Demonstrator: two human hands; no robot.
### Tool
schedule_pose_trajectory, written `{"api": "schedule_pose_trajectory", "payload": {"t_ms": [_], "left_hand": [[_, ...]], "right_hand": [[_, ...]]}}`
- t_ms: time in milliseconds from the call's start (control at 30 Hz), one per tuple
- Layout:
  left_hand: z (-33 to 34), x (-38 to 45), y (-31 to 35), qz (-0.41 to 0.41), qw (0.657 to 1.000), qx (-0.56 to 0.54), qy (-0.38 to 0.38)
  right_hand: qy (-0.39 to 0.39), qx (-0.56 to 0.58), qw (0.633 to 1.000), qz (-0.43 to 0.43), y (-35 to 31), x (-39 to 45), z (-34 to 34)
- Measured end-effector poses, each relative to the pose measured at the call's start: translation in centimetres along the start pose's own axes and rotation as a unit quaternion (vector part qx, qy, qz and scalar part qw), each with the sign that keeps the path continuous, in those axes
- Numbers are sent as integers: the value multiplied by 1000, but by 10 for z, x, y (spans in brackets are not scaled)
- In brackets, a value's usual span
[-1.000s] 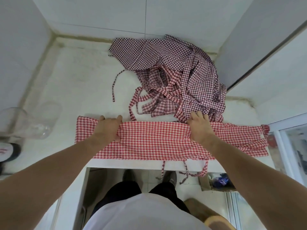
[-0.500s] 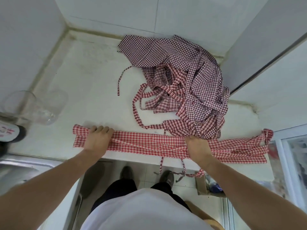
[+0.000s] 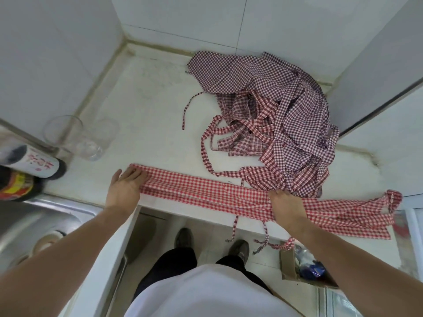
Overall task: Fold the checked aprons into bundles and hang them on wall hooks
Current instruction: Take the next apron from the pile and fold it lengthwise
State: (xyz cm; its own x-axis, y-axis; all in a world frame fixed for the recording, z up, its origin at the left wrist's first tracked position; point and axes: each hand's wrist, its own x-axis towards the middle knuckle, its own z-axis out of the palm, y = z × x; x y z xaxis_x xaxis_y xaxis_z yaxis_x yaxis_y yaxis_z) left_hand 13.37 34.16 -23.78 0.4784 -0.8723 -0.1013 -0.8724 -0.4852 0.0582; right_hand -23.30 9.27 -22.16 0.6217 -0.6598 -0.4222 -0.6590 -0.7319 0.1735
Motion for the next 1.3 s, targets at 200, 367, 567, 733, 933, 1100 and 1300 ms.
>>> {"api": "schedule_pose_trajectory", "payload": {"t_ms": [200,367,567,733,933,1100,1300], "left_hand": [[-2,19,-8,21,999,-36,14],[12,14,-3,-1,995,-75,-70],[1,16,27,-136,983,-102,-74],[7,11,33,-176,971,-74,-142],[3,16,52,-230,952,-9,-199],[-12,24,116,-209,967,-136,-57],[13,5,203,100,976,-125,-148]], "right_hand": [[-12,-4,1000,6,0,3,3],[-11,-9,1000,11,-2,3,3],[-18,-1,1000,15,-3,2,2],[-30,25,999,-20,10,-3,-13],[88,61,990,-95,42,-41,-11],[115,36,982,-142,32,-69,23],[116,130,983,-64,29,-72,35]]}}
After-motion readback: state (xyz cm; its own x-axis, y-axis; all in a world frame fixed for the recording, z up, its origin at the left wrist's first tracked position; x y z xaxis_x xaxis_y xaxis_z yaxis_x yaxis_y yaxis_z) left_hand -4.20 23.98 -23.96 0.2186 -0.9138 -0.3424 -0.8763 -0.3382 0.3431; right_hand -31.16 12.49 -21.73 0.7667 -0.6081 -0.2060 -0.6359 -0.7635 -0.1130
